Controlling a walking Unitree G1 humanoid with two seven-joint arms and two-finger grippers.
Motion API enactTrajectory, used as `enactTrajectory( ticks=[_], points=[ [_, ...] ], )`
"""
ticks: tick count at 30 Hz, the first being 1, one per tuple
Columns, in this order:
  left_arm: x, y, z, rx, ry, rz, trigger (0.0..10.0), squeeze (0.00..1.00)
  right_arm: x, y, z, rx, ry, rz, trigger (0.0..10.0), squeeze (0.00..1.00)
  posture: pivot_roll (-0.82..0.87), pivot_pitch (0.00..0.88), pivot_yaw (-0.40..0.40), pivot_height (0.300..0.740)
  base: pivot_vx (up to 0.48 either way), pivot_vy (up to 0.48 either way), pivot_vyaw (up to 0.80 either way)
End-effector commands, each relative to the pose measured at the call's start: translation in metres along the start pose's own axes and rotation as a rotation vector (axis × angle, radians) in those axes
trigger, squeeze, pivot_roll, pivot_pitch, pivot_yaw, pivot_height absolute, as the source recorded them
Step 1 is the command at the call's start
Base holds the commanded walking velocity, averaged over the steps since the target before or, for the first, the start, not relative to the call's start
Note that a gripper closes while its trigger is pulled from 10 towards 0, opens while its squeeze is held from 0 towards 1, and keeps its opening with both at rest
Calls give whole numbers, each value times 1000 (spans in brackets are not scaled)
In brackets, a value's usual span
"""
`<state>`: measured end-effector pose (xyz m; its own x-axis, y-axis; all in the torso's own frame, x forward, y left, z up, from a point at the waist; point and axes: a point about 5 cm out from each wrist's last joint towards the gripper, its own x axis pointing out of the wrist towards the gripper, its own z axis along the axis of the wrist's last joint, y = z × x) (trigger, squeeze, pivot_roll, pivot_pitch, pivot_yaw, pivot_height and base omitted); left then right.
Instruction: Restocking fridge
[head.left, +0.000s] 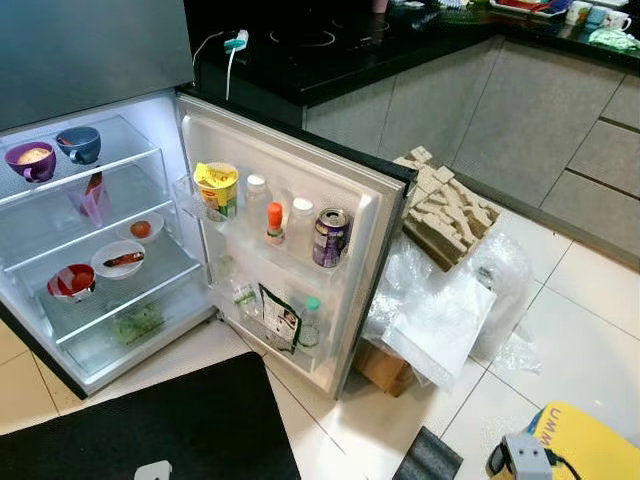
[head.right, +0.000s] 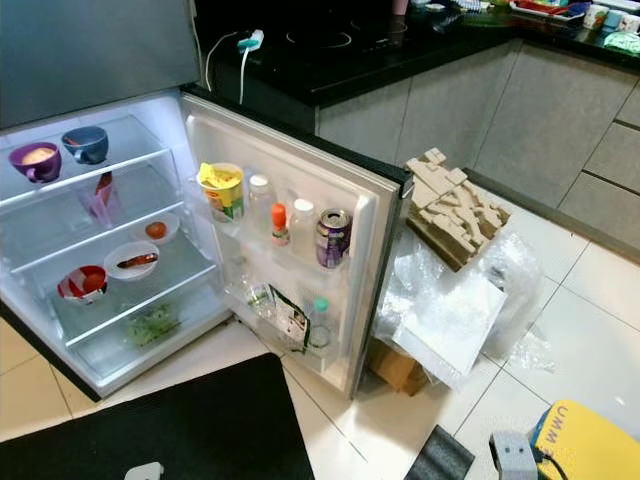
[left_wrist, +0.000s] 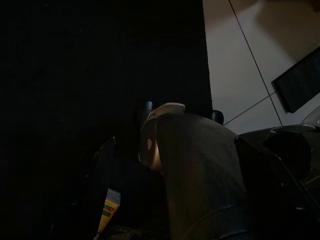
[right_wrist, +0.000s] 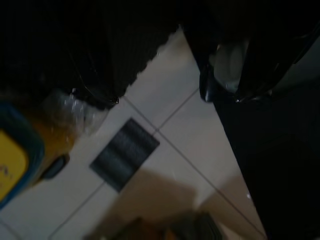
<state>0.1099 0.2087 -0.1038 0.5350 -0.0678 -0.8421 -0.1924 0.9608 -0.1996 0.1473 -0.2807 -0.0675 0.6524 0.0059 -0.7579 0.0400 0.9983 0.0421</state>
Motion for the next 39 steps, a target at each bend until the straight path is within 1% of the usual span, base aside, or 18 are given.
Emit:
enactTrajectory(
  ticks=[1,4,5,8,21,32,35,39],
  points=[
    [-1,0,-4,-3,10,-3,10000,0,-2,-4,1,9,-14,-11,10000,0,-11,0,-50,740,0,0,0],
    [-1,0,-4,-6,9,-7,10000,0,1,-2,11,-20,-46,9,10000,0,-11,0,-50,740,0,0,0],
    [-1,0,-4,-6,9,-7,10000,0,1,-2,11,-20,-46,9,10000,0,-11,0,-50,740,0,0,0],
    [-1,0,-3,-8,5,-3,10000,0,2,-1,14,-19,-63,28,10000,0,-11,0,-50,740,0,0,777],
    [0,-1,-2,-7,1,-1,10000,0,0,1,5,-22,-34,40,10000,0,-9,0,-54,740,0,0,769],
    [0,-1,-2,7,3,-4,10000,0,1,1,6,-32,-32,32,10000,0,-7,0,-55,740,0,0,769],
    [0,-2,-2,10,3,-6,10000,0,1,1,4,-43,-14,2,10000,0,-7,0,-55,740,0,0,150],
    [0,-2,-1,0,1,-18,10000,0,1,1,2,-44,-7,-4,10000,0,-7,0,-55,740,0,0,0]
  ],
)
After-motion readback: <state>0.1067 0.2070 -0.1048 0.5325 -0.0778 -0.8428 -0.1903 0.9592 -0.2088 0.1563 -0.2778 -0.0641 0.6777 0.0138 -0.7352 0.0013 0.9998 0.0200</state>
